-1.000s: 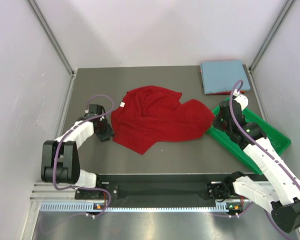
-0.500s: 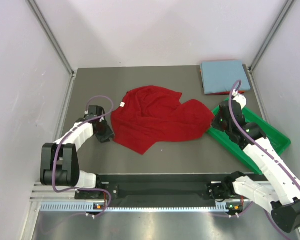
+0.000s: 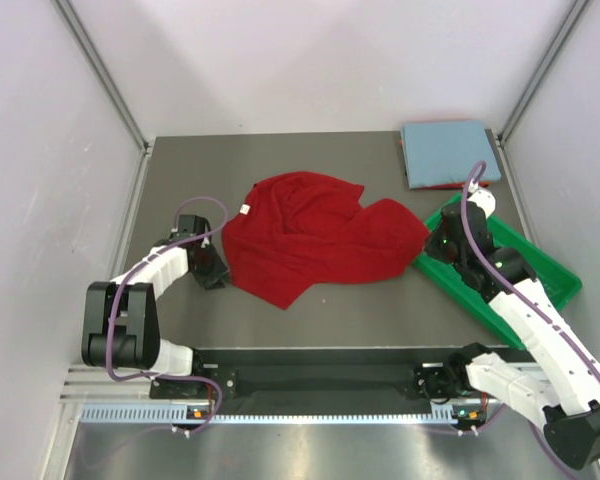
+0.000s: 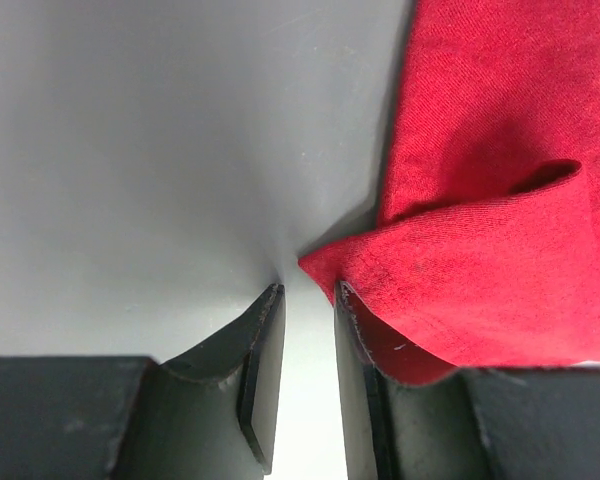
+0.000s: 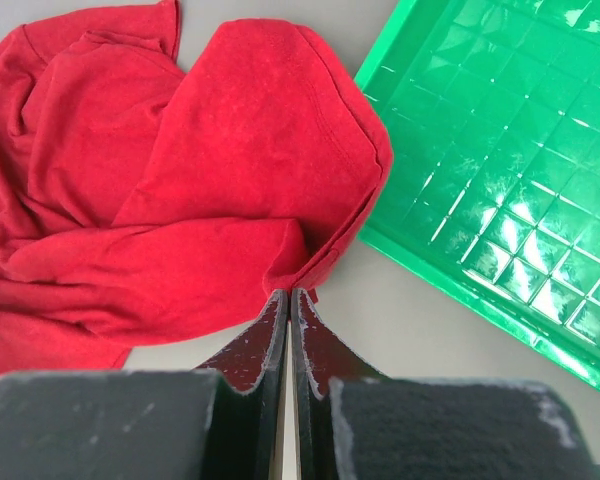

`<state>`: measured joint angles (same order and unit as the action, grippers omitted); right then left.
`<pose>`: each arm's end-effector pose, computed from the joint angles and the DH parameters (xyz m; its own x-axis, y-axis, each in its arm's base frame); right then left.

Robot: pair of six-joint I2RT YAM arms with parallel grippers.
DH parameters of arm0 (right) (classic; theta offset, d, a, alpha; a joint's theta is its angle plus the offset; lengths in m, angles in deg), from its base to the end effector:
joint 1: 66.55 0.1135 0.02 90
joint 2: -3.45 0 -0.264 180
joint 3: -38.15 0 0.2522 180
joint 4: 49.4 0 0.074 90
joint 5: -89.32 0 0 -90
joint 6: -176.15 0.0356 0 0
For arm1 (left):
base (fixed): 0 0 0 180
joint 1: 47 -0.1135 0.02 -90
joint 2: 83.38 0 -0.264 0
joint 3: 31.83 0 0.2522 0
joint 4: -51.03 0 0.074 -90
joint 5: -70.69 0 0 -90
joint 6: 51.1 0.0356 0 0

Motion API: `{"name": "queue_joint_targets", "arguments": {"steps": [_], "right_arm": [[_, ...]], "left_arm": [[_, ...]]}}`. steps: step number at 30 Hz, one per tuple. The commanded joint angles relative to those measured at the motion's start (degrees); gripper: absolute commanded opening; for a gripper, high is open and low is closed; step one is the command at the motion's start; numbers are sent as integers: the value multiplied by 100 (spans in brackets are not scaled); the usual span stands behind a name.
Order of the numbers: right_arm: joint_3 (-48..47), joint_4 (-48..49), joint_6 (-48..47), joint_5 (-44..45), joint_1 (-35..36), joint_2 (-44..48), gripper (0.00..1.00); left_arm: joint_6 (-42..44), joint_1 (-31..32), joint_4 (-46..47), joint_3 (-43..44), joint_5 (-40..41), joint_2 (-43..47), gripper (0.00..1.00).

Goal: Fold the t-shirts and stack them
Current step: Flatten the tshirt out

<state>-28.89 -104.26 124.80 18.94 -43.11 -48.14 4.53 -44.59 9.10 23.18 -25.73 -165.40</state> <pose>0.1719 0.0615 0.3193 -0.5403 0.4070 -0.7365 0.2571 0.9132 0.3161 0.2470 -0.0144 0.1583 -0.8158 -0.5272 -0.2377 -0.4587 0.8403 -0.2890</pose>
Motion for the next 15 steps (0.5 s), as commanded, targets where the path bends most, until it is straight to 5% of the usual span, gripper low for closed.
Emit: {"name": "queue_joint_targets", "arguments": {"steps": [1,6,15], "right_arm": [[-51,243,-42,33,-15,88,0],[-69,199,-33,25,-24,97,0],[-69,225,-7,-37,-24,53,0]], "left_arm": [[-34,5,109,-118,263,-131,33],[0,13,153,-135,527,116,40],[53,49,285,-74,412,-288,33]]}}
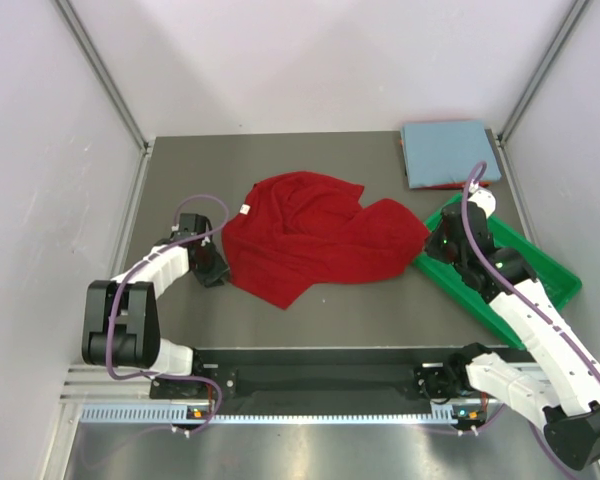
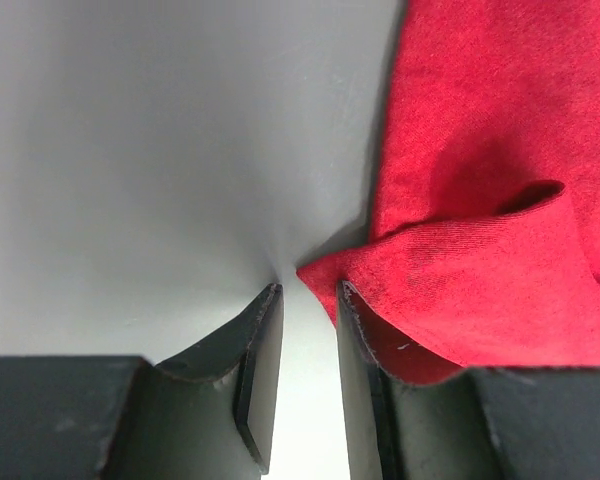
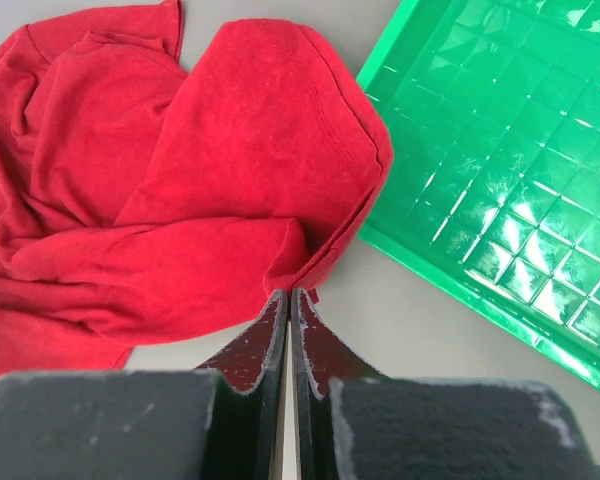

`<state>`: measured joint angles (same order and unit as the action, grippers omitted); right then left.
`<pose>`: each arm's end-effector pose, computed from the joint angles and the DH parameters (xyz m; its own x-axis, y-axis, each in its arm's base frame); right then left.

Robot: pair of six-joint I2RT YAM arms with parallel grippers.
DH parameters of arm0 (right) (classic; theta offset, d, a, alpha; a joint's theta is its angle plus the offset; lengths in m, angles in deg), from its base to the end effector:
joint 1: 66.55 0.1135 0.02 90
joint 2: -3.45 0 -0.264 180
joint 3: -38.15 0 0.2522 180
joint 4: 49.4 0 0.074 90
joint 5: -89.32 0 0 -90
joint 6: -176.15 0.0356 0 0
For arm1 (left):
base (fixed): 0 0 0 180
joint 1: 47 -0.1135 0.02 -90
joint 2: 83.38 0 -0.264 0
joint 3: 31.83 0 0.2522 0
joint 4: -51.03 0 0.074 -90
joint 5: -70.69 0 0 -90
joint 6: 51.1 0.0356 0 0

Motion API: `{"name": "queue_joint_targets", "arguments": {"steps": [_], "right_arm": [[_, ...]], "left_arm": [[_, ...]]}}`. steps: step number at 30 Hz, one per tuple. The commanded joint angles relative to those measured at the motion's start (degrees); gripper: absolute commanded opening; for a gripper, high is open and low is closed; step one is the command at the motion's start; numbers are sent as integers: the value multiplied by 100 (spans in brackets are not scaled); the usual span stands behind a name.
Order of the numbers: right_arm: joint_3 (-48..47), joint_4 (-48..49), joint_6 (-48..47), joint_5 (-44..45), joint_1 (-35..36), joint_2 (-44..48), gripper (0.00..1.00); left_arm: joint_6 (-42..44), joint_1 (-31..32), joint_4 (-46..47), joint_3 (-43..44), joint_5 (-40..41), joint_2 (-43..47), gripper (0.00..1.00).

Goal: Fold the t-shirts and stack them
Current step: Flatten the tshirt out

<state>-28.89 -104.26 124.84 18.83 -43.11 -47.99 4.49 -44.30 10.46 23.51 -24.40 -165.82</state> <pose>0.1714 0.0613 0.3197 -0.5393 0.4084 -0.7365 0.2555 0.9127 0.3190 0.2509 -0.0150 0.1591 -0.8078 -0.5254 -0.2671 -0.4557 0.8442 -0.2824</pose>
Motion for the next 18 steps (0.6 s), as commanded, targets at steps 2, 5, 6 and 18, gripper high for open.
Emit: {"name": "queue_joint_targets", "arguments": {"steps": [2,5,6,18], "right_arm": [[-69,225,-20,-26,-15,55,0],[-51,269,-11,-43,-15,64,0],[-51,269,-3,-52,-24,47,0],[-121,261,-73,-35,-24,-15,0]], "left_arm": [[92,20,167,-107,358,-247,33],[137,20,176,-80,359,-291,34],[137,20,211,-71,350,-308,35],[163,46,229,43,368,-458,35]]}}
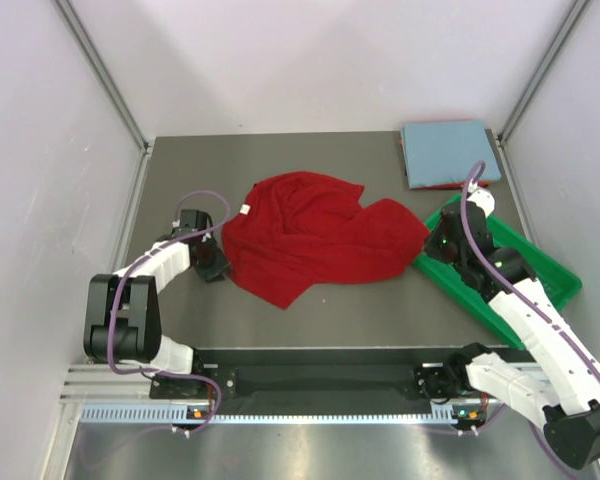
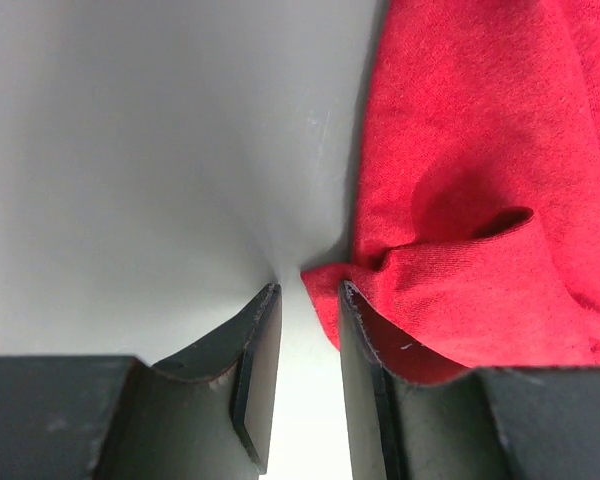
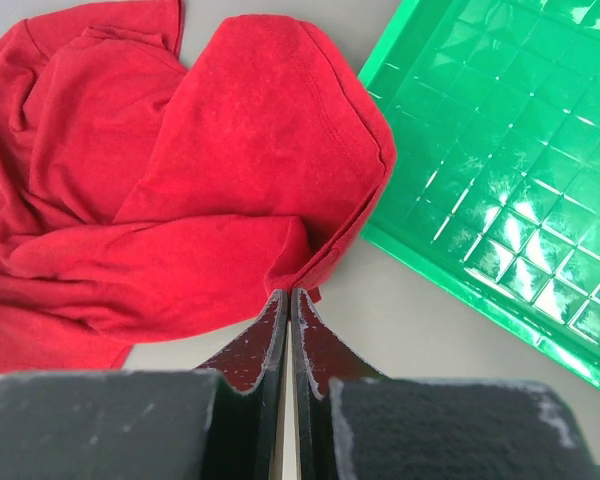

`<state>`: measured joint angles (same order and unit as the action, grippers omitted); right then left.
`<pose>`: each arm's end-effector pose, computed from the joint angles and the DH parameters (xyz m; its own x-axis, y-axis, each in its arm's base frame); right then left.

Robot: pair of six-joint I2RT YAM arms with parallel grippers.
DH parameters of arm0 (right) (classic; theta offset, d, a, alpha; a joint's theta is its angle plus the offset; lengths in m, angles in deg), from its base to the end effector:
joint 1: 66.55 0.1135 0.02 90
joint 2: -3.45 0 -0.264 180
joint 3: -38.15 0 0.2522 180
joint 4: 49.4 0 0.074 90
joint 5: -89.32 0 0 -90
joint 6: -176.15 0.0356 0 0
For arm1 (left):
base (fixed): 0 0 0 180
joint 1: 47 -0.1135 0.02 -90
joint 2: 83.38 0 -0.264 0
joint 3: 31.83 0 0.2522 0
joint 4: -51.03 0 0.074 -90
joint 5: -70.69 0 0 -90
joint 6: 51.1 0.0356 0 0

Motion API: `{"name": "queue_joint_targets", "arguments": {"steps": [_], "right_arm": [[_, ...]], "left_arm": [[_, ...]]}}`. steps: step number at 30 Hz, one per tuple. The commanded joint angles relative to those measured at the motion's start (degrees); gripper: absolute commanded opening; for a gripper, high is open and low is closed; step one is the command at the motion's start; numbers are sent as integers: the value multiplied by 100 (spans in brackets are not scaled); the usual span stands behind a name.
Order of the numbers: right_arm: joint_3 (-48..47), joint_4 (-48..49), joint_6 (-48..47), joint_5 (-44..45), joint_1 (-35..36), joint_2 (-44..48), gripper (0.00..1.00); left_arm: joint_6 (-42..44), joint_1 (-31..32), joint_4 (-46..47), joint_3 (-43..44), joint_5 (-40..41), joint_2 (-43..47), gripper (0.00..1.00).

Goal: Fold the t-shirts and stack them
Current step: Flatten the tshirt out

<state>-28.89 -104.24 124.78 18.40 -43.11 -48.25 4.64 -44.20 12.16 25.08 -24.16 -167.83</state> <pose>0.1722 0.0620 0.3189 -0.5461 0.4063 -0.7326 0.2514 0.9137 0.3193 0.2614 -0.0158 0.1593 -0.8029 -0.5223 -0.2871 -0.4471 0.8464 -0.2893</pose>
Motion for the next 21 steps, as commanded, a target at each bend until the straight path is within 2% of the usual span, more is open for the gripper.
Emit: {"name": "queue_joint_targets", "arguments": {"steps": [1,5,11,21], "right_arm": [[-130,258,-75,26,-15,-6,0],[-183,223,-101,62,-15,-15,0],[-157,232,-93,53,-15,-24,0],[-122,214,-110,53,-24,11,0]], "left_arm": [[139,53,23,-80,361,-196,35],[34,71,-64,-9,405,130,34],[60,88,-188,228,317,-160,34],[16,141,111,-70,185,-415,23]]}}
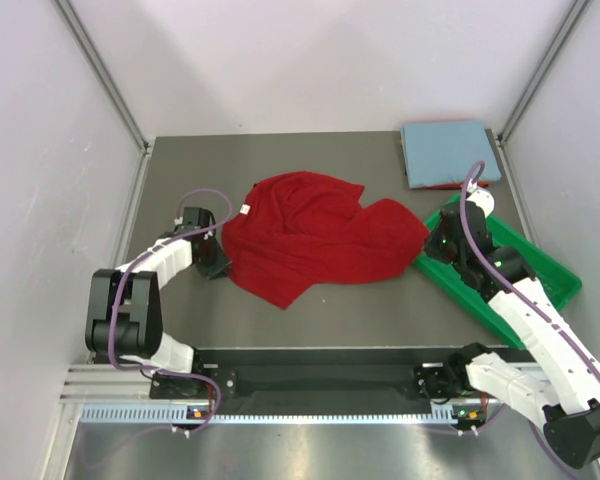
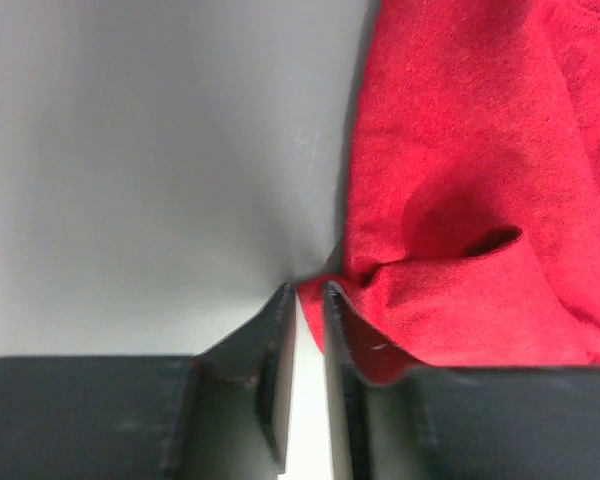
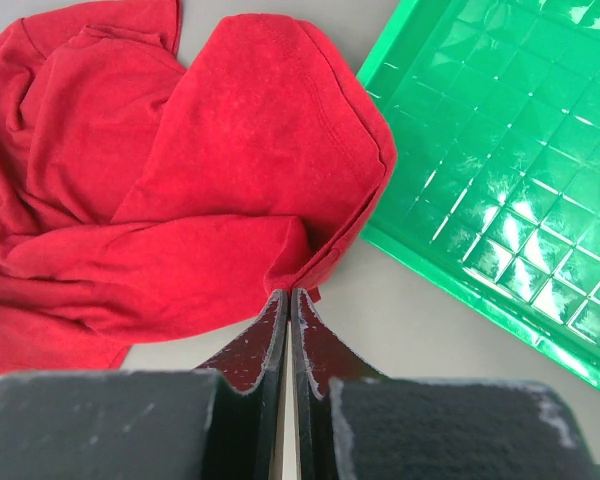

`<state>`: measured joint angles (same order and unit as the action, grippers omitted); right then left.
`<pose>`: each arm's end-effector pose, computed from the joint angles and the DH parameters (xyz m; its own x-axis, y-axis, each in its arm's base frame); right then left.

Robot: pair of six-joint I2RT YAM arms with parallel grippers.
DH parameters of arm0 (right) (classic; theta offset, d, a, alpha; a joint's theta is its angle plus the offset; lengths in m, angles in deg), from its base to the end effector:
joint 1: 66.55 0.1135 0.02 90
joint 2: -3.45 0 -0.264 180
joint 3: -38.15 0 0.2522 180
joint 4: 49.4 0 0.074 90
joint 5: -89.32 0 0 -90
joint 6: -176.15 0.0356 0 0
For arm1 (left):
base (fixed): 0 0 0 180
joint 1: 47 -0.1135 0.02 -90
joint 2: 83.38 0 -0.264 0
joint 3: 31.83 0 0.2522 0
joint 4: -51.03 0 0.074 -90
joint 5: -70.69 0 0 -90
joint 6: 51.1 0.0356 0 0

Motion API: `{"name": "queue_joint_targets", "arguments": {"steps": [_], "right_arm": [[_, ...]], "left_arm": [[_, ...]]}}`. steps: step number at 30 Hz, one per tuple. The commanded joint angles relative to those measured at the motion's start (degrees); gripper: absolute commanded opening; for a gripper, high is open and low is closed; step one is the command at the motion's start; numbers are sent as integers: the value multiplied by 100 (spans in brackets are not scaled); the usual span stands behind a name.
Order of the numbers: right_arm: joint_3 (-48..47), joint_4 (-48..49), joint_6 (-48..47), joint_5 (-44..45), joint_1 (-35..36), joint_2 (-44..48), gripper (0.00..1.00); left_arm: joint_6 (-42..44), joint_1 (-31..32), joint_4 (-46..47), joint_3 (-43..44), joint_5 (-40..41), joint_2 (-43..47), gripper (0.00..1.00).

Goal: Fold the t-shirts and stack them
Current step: Flatten the tshirt out

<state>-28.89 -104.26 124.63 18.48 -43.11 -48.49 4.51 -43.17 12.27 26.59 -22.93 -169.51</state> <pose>0.1730 0.0623 0.3182 -0.5491 0.4026 -0.7324 0.2522 0.9153 0.3140 0.2684 -0.0202 0.1592 -0.8068 -0.5109 -0.2968 -0.4409 0.8549 -0.2733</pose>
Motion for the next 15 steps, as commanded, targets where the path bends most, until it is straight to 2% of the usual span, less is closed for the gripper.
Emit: {"name": "queue_joint_targets", "arguments": {"steps": [1,4,5,10,15], "right_arm": [[-122,225,-95,53,-24,35,0],[-113,217,-77,53,-24,44,0],[-104,217,-60,36,-24,44,0],[-130,155,-51,0,-24,26,0],[-288,32,-209,-17,-24,-18,0]], "left_arm": [[29,47,100,-221,63,-238,19],[64,47,-14,-134,98,-238,7],[82,47,-101,-99,115,-203,0],[82,47,-576,191,318,78,0],[-59,56,-1269,673,827,728,0]]}}
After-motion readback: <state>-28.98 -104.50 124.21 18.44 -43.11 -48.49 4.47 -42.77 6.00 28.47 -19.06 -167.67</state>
